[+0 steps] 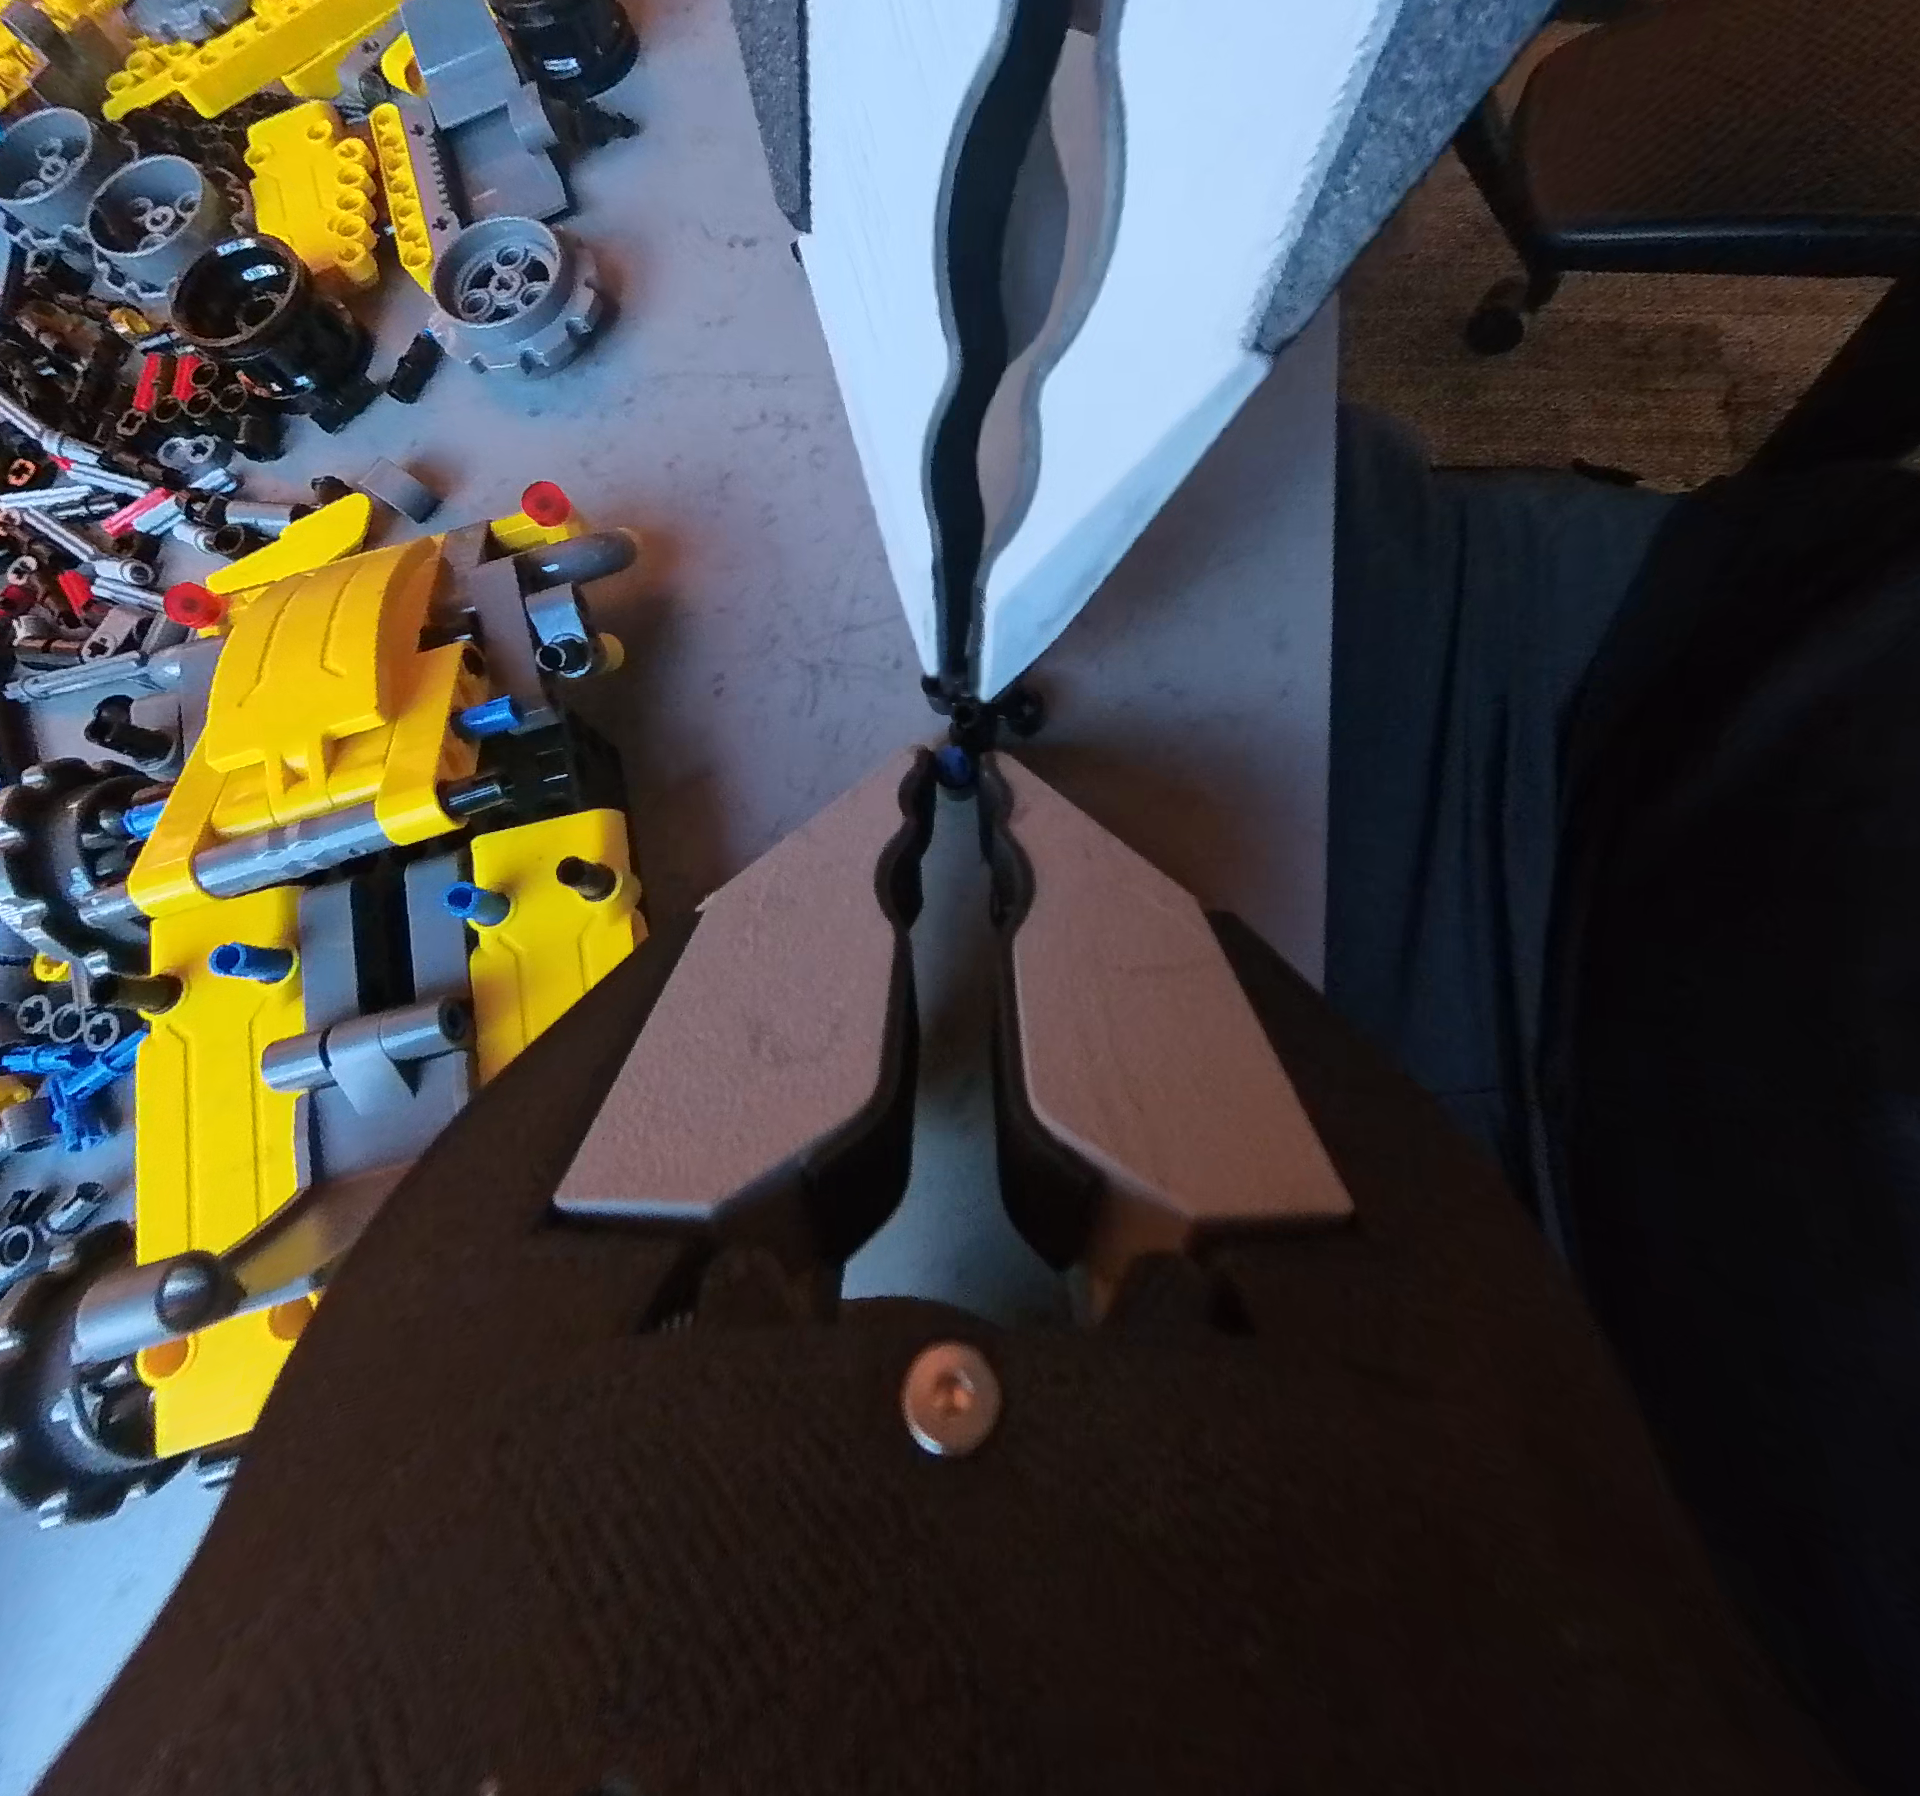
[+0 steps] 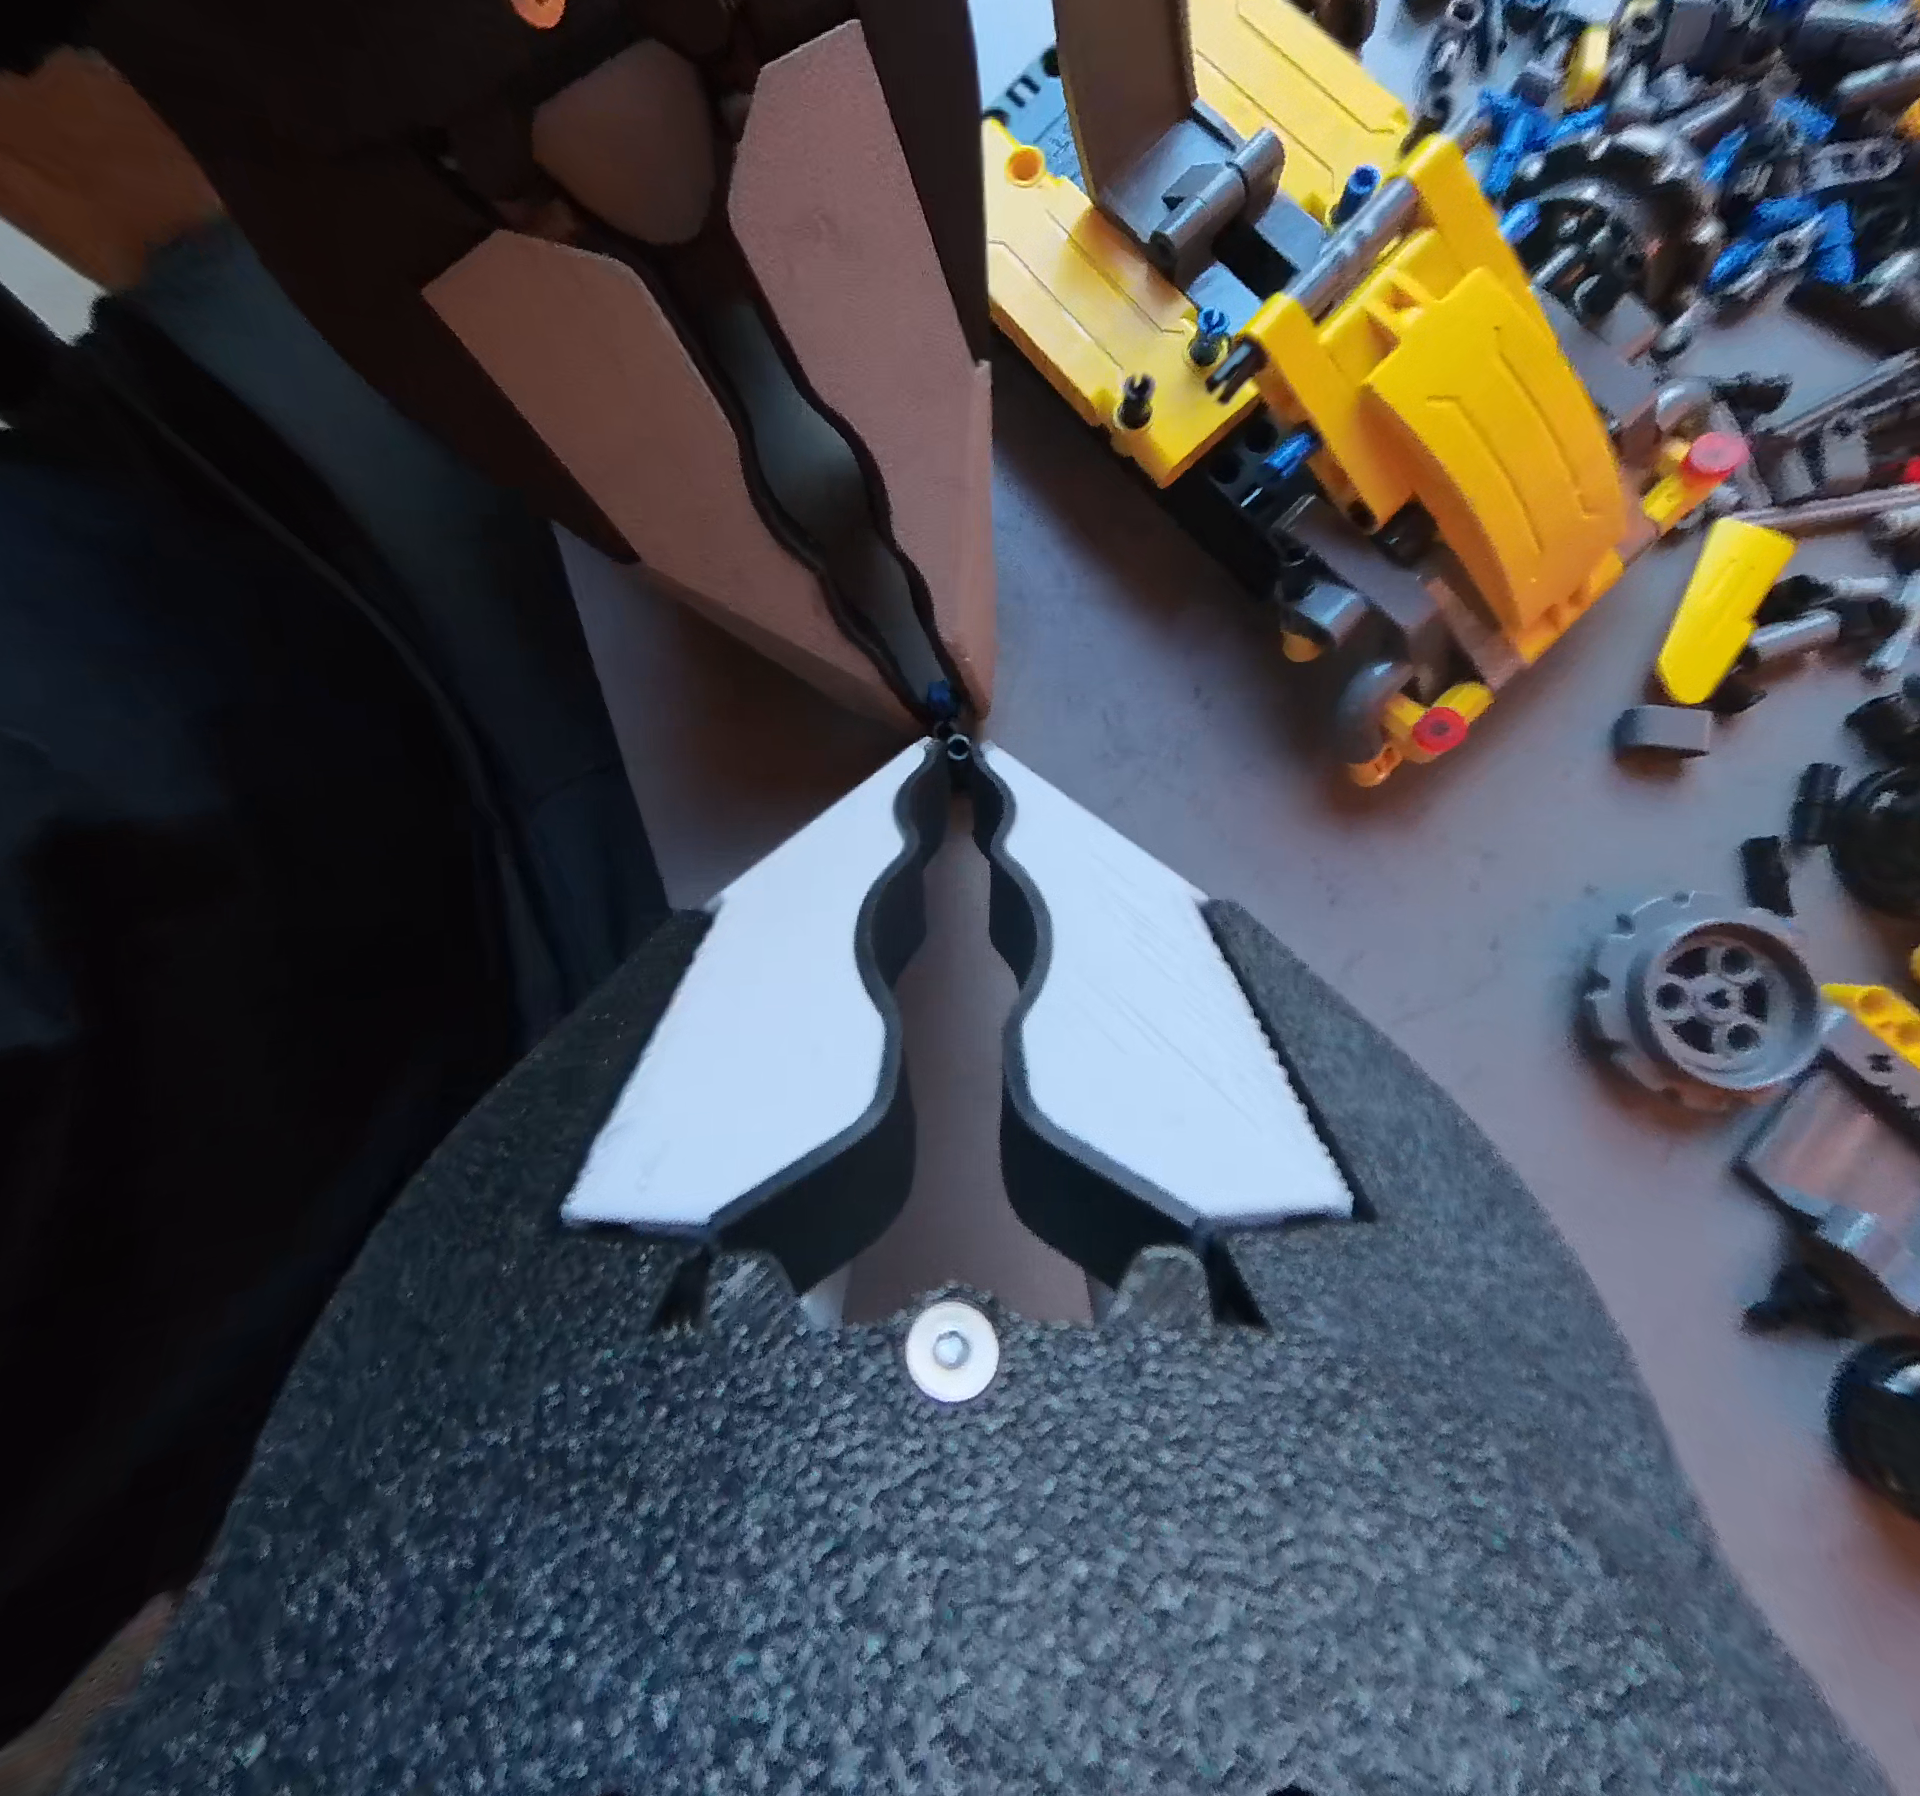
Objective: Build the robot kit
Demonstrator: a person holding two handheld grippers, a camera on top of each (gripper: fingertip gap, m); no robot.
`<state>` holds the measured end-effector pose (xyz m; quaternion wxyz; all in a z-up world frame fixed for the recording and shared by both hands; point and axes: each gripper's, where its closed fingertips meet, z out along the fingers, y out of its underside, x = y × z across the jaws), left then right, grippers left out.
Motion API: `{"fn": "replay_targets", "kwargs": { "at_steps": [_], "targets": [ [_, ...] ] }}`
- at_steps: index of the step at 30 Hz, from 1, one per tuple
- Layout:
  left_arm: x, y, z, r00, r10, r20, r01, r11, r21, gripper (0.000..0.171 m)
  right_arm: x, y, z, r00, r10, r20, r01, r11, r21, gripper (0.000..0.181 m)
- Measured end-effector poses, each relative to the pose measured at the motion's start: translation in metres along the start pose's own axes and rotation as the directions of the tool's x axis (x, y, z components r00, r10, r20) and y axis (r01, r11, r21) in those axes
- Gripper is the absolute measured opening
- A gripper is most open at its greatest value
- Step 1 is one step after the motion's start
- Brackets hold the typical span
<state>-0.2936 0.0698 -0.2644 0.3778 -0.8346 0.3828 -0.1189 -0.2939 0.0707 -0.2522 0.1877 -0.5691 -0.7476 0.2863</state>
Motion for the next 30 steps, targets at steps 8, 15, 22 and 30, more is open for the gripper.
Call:
{"fn": "replay_targets", "kwargs": {
  "at_steps": [8, 15, 22, 30],
  "targets": [
    [-0.0011, 0.0003, 0.0004, 1.0, -0.004, 0.006, 0.004, 1.0, -0.002, 0.005, 0.0069, 0.0043, -0.0012, 1.0, -0.01, -0.003, 0.01, 0.998, 0.057, 0.003],
    [-0.0012, 0.0004, 0.0003, 1.0, -0.01, 0.001, 0.01, 1.0, -0.002, 0.004, 0.0073, 0.0033, -0.0008, 0.998, -0.053, 0.041, 0.054, 0.998, -0.027, 0.003],
    [-0.0015, 0.0005, 0.0003, 1.0, -0.014, -0.002, 0.014, 1.0, -0.002, 0.004, 0.008, 0.0054, 0.0044, 0.95, -0.293, 0.11, 0.311, 0.919, -0.243, 0.003],
    [-0.0017, 0.0004, 0.0005, 1.0, -0.015, -0.001, 0.015, 1.0, -0.001, 0.004, 0.007, 0.0054, 0.0033, 0.975, -0.127, 0.182, 0.17, 0.954, -0.246, 0.004]
  ]
}}
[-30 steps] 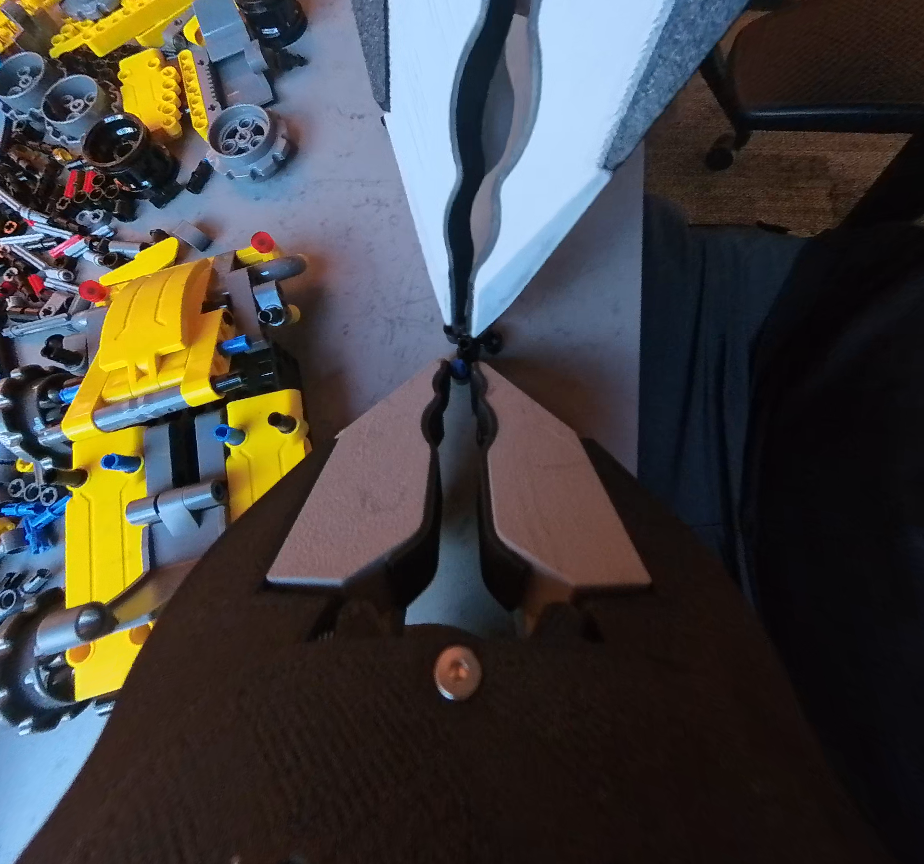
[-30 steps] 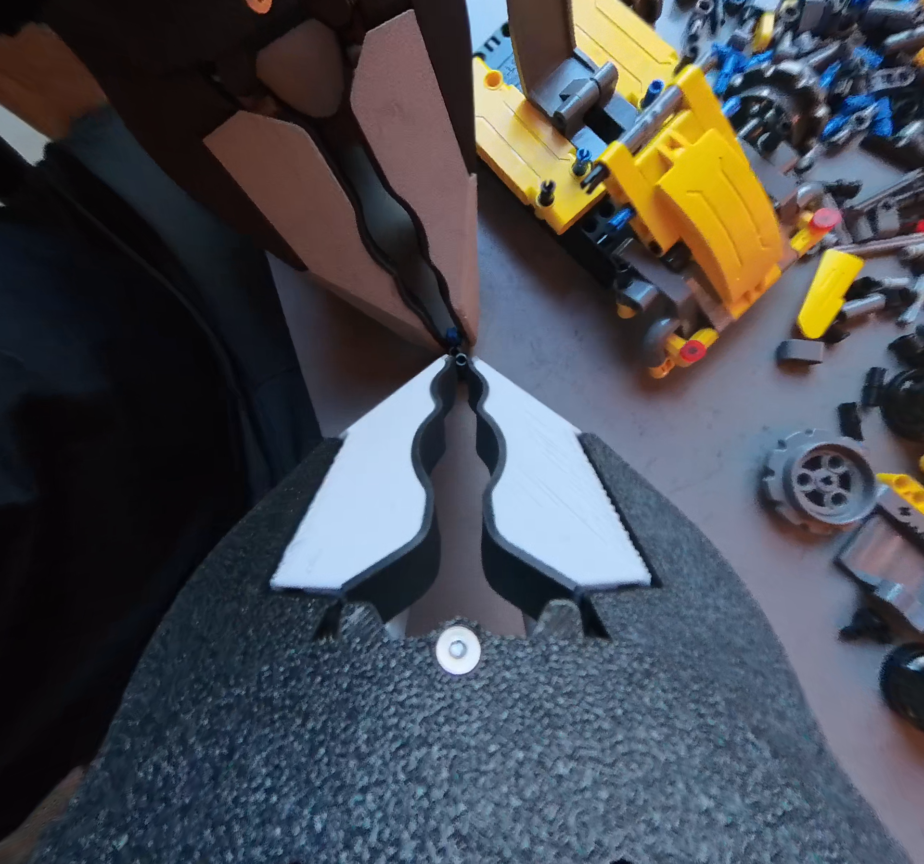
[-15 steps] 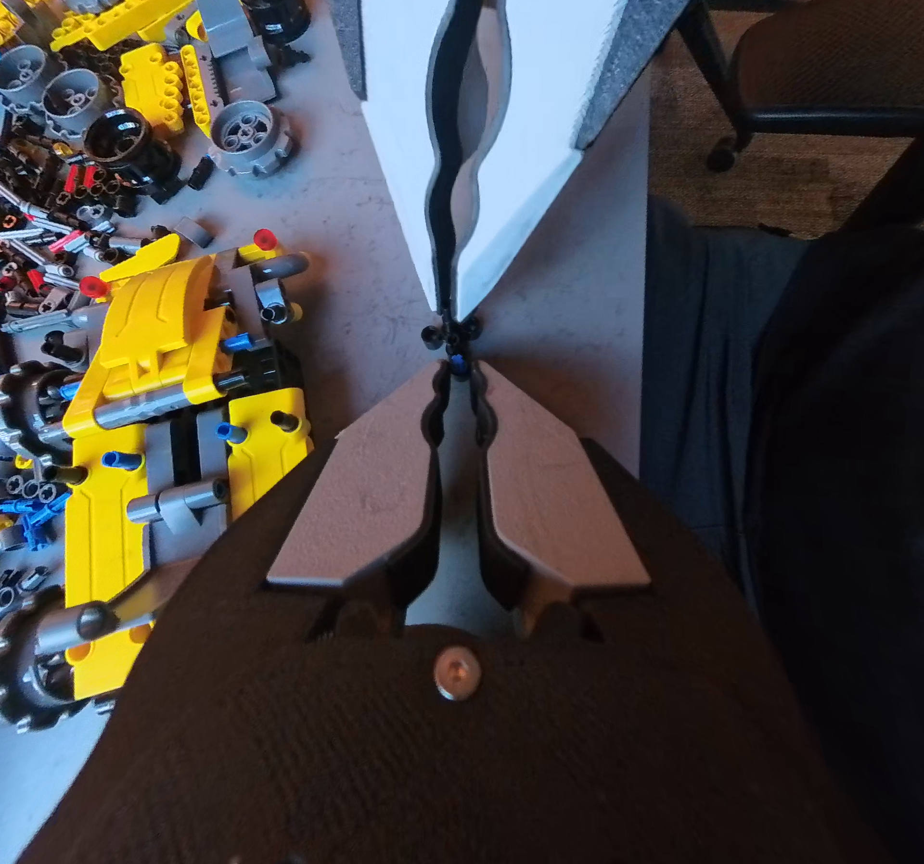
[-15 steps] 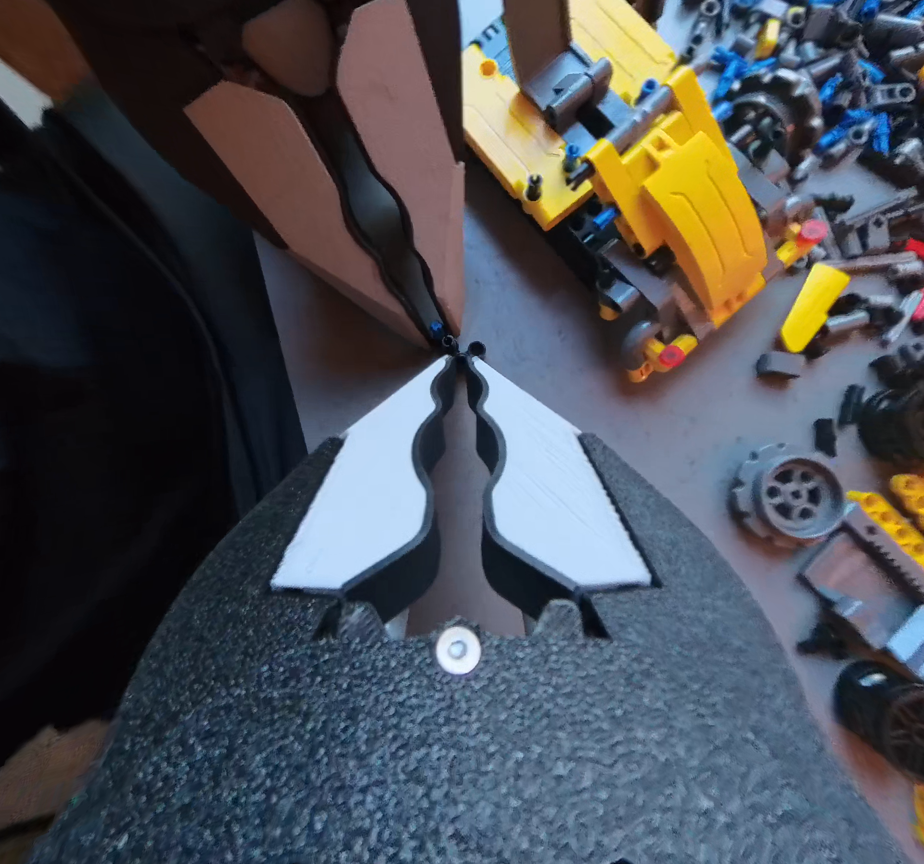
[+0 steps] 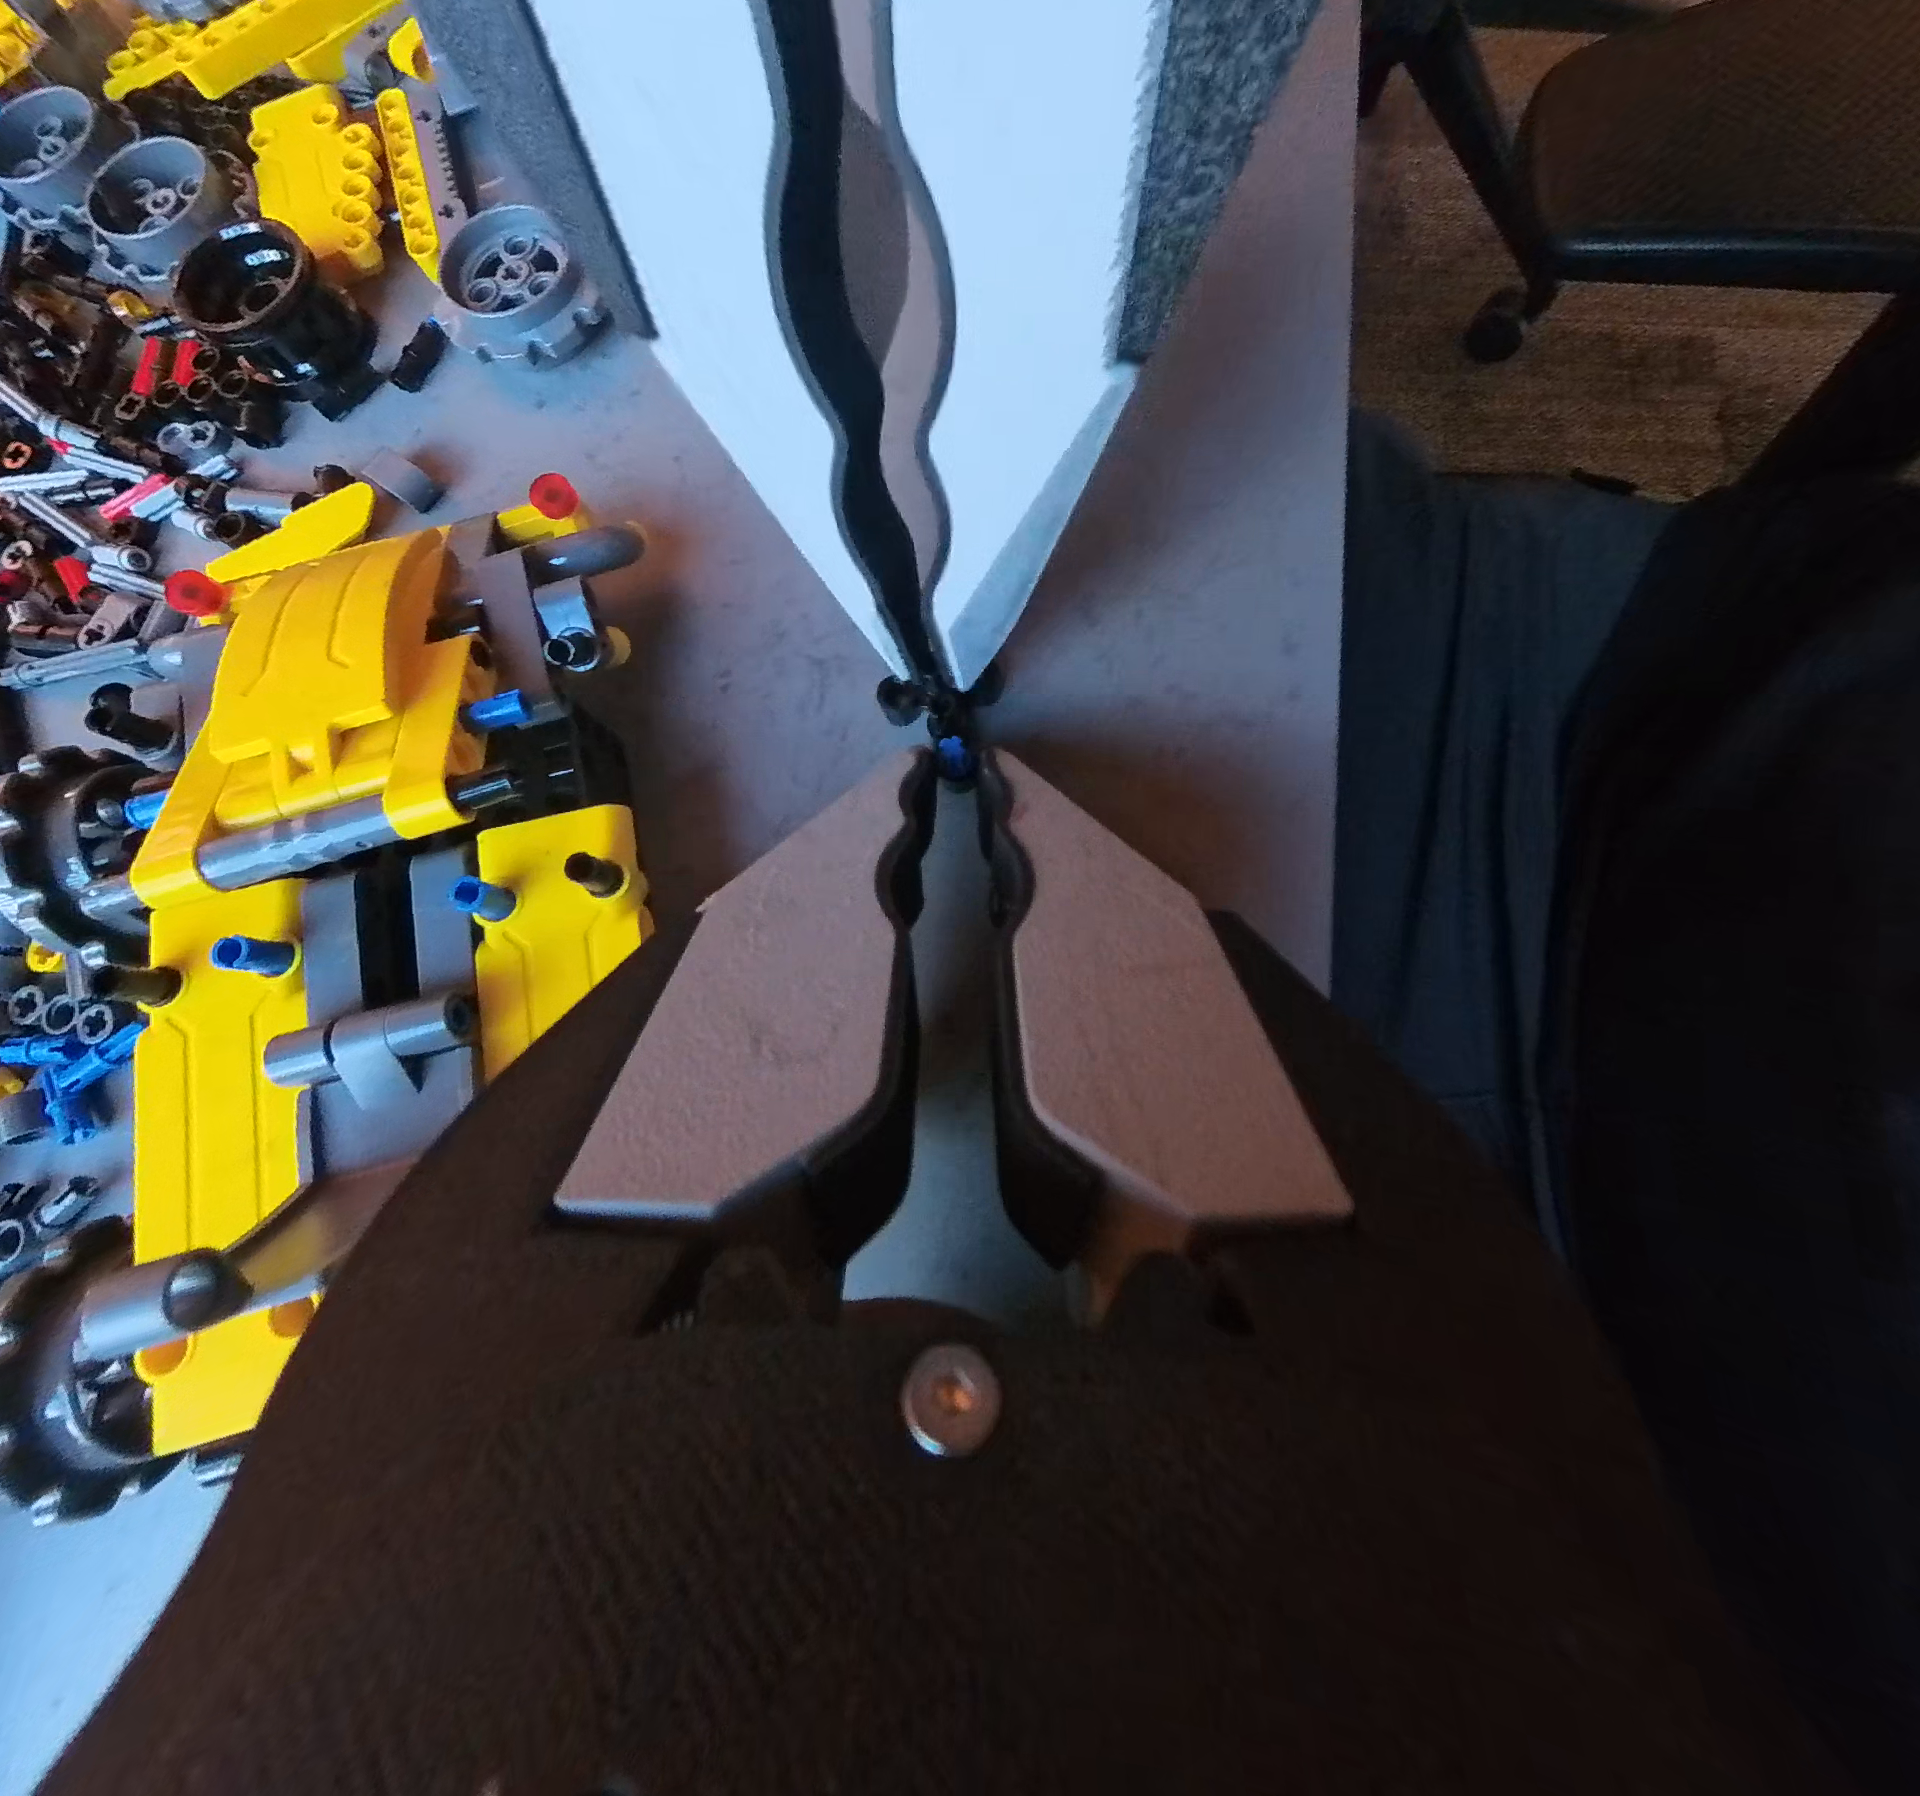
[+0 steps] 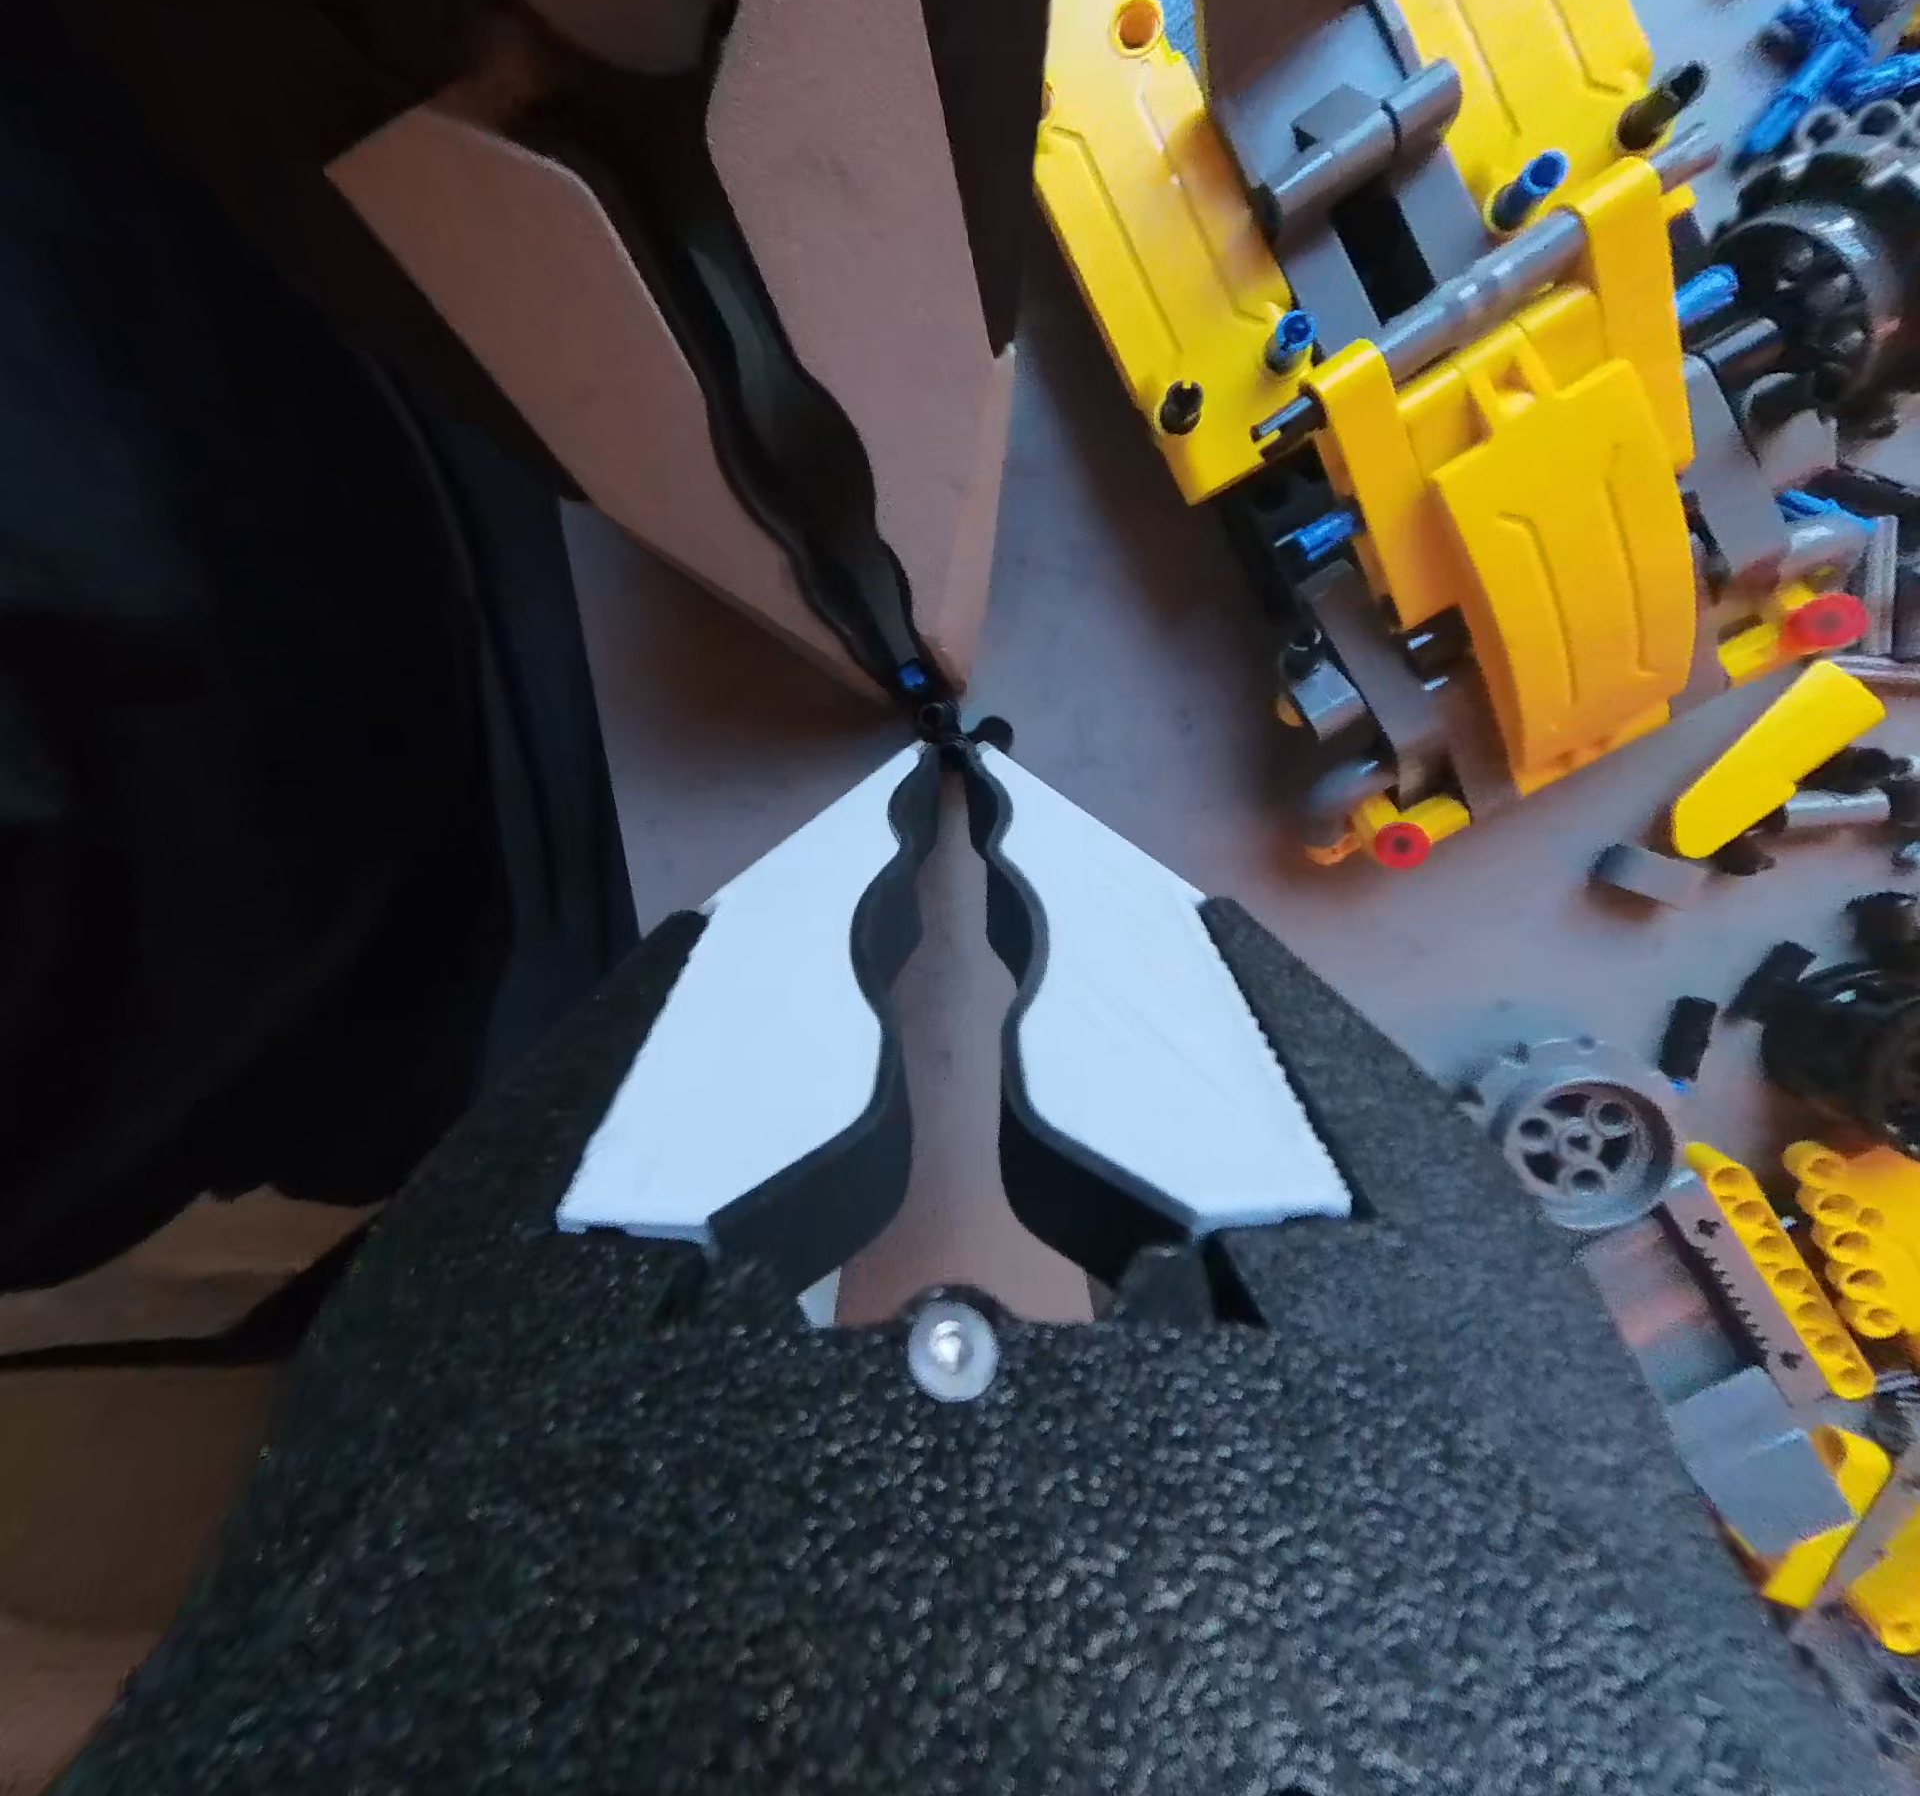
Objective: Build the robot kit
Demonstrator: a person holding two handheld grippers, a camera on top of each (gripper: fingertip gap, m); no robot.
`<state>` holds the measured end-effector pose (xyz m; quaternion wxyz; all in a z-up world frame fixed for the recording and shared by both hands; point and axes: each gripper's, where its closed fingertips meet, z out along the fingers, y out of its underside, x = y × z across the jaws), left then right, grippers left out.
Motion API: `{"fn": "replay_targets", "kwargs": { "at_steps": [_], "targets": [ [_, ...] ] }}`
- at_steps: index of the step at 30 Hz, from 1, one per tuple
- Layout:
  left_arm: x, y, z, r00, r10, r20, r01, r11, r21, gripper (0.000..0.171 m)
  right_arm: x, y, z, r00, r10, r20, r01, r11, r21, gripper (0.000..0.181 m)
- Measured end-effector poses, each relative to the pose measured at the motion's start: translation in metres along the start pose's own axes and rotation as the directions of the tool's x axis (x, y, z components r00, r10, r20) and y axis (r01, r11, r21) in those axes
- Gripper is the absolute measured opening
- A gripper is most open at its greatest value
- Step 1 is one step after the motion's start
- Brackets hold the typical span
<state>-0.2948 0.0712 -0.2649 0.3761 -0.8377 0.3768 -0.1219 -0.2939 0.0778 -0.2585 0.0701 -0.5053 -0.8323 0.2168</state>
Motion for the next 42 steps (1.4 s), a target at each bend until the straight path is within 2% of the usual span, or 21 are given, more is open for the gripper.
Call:
{"fn": "replay_targets", "kwargs": {
  "at_steps": [5, 8, 11, 14, 16, 20, 23, 29, 34, 36, 38, 42],
  "targets": [
    [0.0, 0.0, 0.0, 1.0, 0.004, 0.003, -0.004, 1.0, 0.0, 0.004, 0.0, -0.009, -0.013, 0.999, 0.032, -0.022, -0.029, 0.991, 0.133, 0.0],
    [0.0, 0.0, 0.0, 1.0, 0.001, -0.001, -0.001, 1.0, -0.001, 0.004, -0.003, -0.003, -0.005, 0.999, 0.047, -0.007, -0.046, 0.992, 0.118, 0.0],
    [0.0, 0.0, 0.0, 1.0, 0.0, -0.002, 0.0, 1.0, 0.001, 0.004, -0.005, -0.003, -0.012, 0.998, 0.068, -0.008, -0.066, 0.983, 0.171, 0.0],
    [0.001, 0.0, 0.0, 1.0, 0.0, -0.014, 0.0, 1.0, 0.002, 0.004, 0.001, -0.003, -0.018, 0.992, 0.128, -0.003, -0.123, 0.96, 0.253, 0.011],
    [0.002, 0.0, 0.0, 1.0, 0.003, -0.022, -0.003, 1.0, 0.002, 0.004, -0.001, 0.001, -0.012, 0.99, 0.144, 0.016, -0.143, 0.959, 0.246, 0.02],
    [0.002, 0.0, 0.0, 0.999, -0.01, -0.032, 0.01, 1.0, 0.002, 0.004, -0.015, 0.007, 0.004, 0.991, 0.129, 0.033, -0.133, 0.97, 0.205, 0.015],
    [0.001, 0.0, -0.001, 0.999, -0.026, -0.034, 0.026, 1.0, 0.0, 0.004, -0.03, 0.004, 0.005, 0.988, 0.139, 0.063, -0.151, 0.956, 0.251, 0.013],
    [-0.013, 0.002, -0.002, 0.996, -0.085, 0.032, 0.085, 0.996, -0.001, 0.018, -0.052, 0.003, 0.001, 0.981, 0.164, 0.105, -0.19, 0.92, 0.342, 0.014],
    [0.0, 0.006, -0.009, 0.998, -0.048, 0.038, 0.048, 0.999, -0.003, 0.019, -0.026, 0.033, -0.036, 0.951, 0.306, 0.034, -0.289, 0.848, 0.444, 0.014],
    [0.004, 0.008, -0.011, 0.997, -0.067, 0.037, 0.067, 0.998, -0.002, 0.027, -0.015, 0.048, -0.045, 0.932, 0.363, 0.011, -0.325, 0.82, 0.471, 0.016],
    [0.008, 0.007, -0.01, 0.995, -0.098, 0.027, 0.099, 0.995, -0.005, 0.034, -0.011, 0.056, -0.046, 0.923, 0.383, -0.013, -0.332, 0.815, 0.476, 0.019],
    [0.012, -0.001, -0.002, 0.988, -0.151, 0.039, 0.151, 0.989, -0.005, 0.042, -0.017, 0.05, -0.036, 0.935, 0.355, -0.018, -0.304, 0.825, 0.477, 0.019]
  ]
}}
